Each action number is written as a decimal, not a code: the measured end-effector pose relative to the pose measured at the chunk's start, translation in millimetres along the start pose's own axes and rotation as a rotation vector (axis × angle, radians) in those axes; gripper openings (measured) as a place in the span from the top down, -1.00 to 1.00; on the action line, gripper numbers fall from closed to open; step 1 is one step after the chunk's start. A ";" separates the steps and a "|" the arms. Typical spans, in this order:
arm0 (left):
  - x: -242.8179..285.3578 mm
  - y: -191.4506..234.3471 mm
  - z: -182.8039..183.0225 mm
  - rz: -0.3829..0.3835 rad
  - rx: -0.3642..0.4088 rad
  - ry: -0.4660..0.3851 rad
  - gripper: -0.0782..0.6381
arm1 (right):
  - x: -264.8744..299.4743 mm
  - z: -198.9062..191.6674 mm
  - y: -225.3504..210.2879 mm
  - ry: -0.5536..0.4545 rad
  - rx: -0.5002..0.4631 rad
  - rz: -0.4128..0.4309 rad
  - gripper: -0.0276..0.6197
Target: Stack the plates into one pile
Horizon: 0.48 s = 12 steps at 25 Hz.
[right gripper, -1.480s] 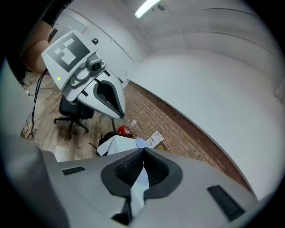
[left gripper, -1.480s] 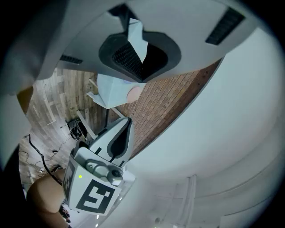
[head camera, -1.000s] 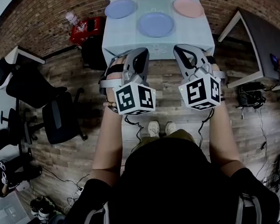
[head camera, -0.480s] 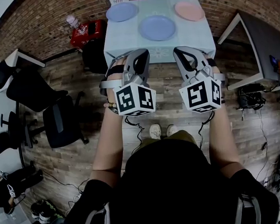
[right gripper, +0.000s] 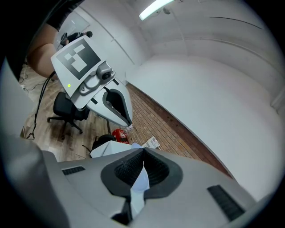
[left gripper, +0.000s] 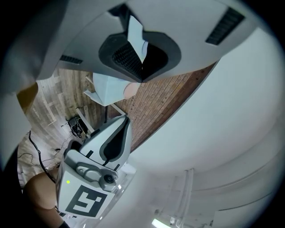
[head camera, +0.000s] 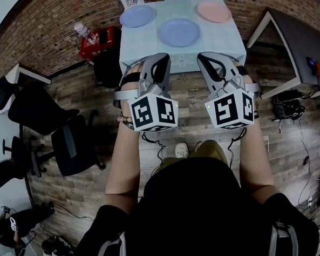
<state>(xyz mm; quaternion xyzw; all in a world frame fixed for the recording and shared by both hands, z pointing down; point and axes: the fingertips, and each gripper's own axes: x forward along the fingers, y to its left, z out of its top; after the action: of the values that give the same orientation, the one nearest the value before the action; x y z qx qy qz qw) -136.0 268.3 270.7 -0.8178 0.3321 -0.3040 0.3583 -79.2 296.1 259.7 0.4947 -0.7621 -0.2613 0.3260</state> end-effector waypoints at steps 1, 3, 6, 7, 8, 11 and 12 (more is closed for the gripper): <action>-1.5 1.7 -0.6 0.002 0.004 -0.002 0.72 | -1.2 2.6 0.5 -0.002 0.000 -0.005 0.81; -3.3 4.0 -1.2 0.005 0.009 -0.006 0.72 | -3.3 5.5 1.3 -0.003 -0.001 -0.013 0.81; -2.3 3.7 -1.6 0.003 0.009 -0.009 0.72 | -4.1 3.0 1.9 0.001 -0.002 -0.016 0.81; -0.9 4.3 -2.5 0.003 0.010 -0.009 0.72 | -3.2 2.1 1.5 0.001 -0.003 -0.017 0.81; 1.0 5.2 -3.8 0.005 0.010 -0.009 0.72 | -1.8 1.5 1.1 -0.002 -0.004 -0.018 0.81; 10.7 7.1 -9.0 0.008 0.011 -0.006 0.72 | 5.7 -2.6 -1.1 -0.011 -0.005 -0.023 0.81; 15.4 7.5 -10.9 0.007 0.011 -0.006 0.72 | 10.0 -5.0 -2.5 -0.012 -0.004 -0.025 0.81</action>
<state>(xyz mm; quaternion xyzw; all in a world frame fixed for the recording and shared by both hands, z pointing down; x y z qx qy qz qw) -137.3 248.4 274.9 -0.8156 0.3324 -0.3020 0.3647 -76.9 285.5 263.5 0.5018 -0.7574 -0.2698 0.3190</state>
